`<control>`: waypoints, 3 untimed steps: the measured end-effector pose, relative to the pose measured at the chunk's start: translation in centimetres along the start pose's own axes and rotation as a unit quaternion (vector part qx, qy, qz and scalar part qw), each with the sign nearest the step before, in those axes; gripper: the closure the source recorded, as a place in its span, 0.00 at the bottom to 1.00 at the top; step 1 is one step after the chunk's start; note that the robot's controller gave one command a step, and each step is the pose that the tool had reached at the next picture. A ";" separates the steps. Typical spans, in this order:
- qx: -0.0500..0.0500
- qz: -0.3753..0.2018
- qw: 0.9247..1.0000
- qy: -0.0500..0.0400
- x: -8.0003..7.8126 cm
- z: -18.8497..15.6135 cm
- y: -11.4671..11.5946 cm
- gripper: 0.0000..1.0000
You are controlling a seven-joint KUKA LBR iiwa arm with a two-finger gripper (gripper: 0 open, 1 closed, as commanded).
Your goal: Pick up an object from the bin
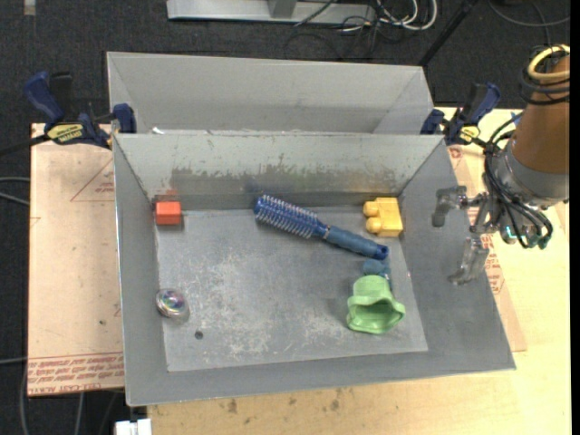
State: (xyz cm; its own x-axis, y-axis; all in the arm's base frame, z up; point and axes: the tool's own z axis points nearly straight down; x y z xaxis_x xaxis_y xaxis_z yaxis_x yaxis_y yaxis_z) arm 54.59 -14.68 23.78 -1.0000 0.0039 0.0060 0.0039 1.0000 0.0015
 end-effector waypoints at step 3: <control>0.000 -0.006 1.000 -0.004 5.3 12.6 11.3 0.00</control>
Offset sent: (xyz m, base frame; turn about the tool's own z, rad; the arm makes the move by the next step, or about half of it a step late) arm -0.0081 0.0696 -0.1678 0.0322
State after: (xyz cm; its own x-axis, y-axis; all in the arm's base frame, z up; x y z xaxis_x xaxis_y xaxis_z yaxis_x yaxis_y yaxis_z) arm 49.22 -3.33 11.18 -1.0000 -0.0088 -0.0016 -0.0088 1.0000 0.0008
